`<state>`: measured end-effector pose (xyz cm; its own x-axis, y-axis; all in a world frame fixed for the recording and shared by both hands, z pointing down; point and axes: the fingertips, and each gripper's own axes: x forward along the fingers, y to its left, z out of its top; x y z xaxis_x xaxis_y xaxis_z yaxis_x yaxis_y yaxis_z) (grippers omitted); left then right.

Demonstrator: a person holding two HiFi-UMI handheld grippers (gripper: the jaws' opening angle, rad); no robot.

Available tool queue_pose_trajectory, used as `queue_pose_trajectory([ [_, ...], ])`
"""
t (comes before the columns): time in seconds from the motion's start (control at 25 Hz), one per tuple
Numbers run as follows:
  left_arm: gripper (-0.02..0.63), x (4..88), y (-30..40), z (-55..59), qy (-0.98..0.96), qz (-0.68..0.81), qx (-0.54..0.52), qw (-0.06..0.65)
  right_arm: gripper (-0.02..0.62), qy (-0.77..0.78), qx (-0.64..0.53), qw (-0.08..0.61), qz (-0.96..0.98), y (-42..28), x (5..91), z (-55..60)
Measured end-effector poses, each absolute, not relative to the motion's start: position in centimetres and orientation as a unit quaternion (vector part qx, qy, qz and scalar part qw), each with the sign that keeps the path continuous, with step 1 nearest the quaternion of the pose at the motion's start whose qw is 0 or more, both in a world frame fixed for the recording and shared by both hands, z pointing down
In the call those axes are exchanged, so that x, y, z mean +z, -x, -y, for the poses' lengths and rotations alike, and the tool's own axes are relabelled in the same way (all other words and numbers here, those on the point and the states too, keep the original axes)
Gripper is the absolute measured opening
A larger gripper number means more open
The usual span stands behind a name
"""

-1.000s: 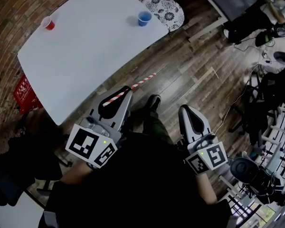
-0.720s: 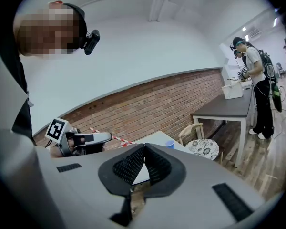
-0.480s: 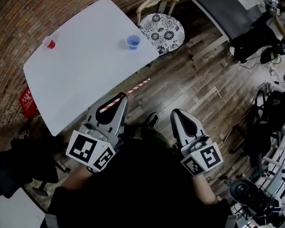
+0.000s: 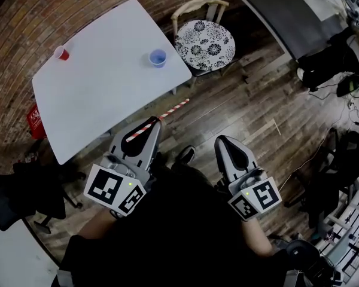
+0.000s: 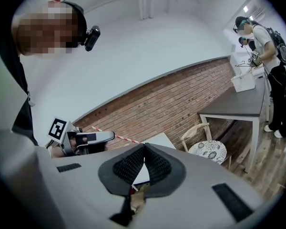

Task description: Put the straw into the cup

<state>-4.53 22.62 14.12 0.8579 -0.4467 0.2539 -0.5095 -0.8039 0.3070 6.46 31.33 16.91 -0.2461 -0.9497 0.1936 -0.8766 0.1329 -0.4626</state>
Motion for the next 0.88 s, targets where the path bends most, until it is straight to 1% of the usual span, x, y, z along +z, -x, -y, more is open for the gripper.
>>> queue_pose_trajectory([
  [0.44, 0.038, 14.5, 2.2, -23.4, -0.938, 0.278, 0.098, 0.181, 0.028, 0.586, -0.263, 0.083, -0.762, -9.1, 17.9, -31.5],
  [0.88, 0.038, 15.2, 0.3, -19.5, -0.939, 0.270, 0.085, 0.195, 0.028, 0.598, -0.261, 0.059, -0.755, -11.2, 18.2, -27.9],
])
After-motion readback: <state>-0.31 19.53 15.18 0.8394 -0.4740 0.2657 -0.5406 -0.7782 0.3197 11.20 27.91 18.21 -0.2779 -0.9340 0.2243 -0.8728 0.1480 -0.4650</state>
